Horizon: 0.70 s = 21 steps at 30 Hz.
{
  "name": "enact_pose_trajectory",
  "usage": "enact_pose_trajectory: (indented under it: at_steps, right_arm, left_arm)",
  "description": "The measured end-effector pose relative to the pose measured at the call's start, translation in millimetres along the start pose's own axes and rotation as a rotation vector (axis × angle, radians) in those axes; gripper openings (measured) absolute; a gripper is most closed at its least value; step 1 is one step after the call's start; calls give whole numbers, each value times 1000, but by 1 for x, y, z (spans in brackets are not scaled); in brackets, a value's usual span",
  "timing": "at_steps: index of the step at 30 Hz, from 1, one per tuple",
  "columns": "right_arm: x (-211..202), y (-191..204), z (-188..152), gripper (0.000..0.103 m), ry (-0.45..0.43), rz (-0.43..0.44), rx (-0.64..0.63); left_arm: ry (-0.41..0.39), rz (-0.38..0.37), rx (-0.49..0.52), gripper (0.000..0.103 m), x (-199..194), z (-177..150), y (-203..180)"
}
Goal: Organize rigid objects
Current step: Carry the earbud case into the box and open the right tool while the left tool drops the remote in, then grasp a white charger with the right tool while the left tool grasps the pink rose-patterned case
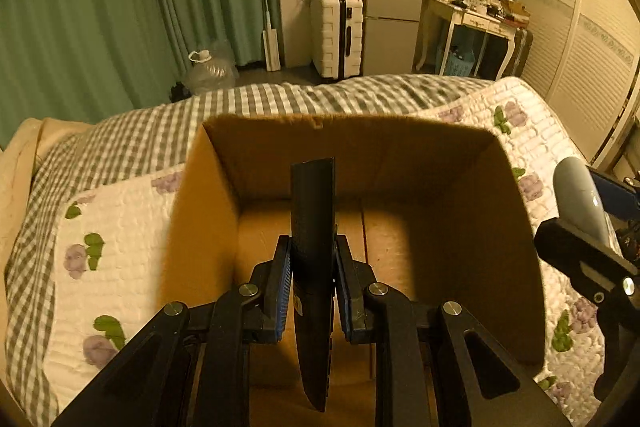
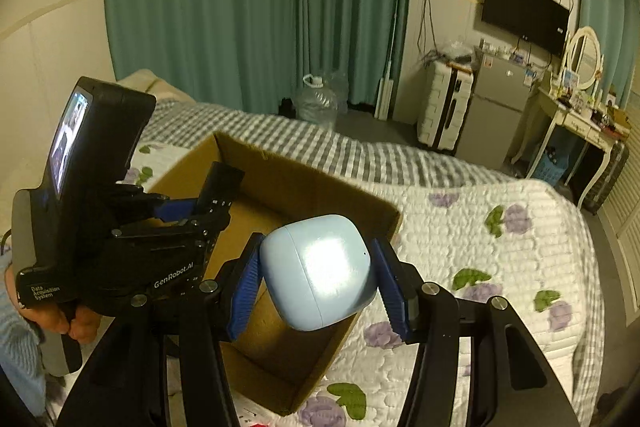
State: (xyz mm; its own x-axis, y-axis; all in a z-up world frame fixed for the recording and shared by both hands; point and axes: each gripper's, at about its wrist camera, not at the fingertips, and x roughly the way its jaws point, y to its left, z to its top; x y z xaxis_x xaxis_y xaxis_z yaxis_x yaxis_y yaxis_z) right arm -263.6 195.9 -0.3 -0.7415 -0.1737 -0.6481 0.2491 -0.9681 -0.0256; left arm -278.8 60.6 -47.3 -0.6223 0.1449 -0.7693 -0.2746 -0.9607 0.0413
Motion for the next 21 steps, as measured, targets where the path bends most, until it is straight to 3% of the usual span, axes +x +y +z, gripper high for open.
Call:
enact_pose_trajectory:
  at_steps: [1,2,3,4,11,13,14,21]
  right_arm:
    - [3,-1,-1,53,2,3,2]
    - [4,-3,-1,53,2,6,5]
    - [4,-4,-1,53,3,8,7]
    - [5,-4,0,53,1,8,8]
    - [7,-2,2,54,-21,5,8]
    - [6,-1,-1,69,-32,-18,10]
    - [3,0,-2,84,-39,-31,13]
    - [-58,9,-16,86,-89,-17,14]
  left_arm:
    - [-11,11,0,24,1,-1,0]
    - [-23,20,0,33,-1,-1,0]
    - [-32,25,-4,44,-3,-2,2]
    - [-38,28,-10,66,-5,0,3]
    - [-92,22,-36,67,-42,-2,10]
    - [-110,30,-43,67,-57,-4,13]
    - [-120,34,-48,67,-68,-8,16]
    - [-194,71,-89,67,-132,-43,28]
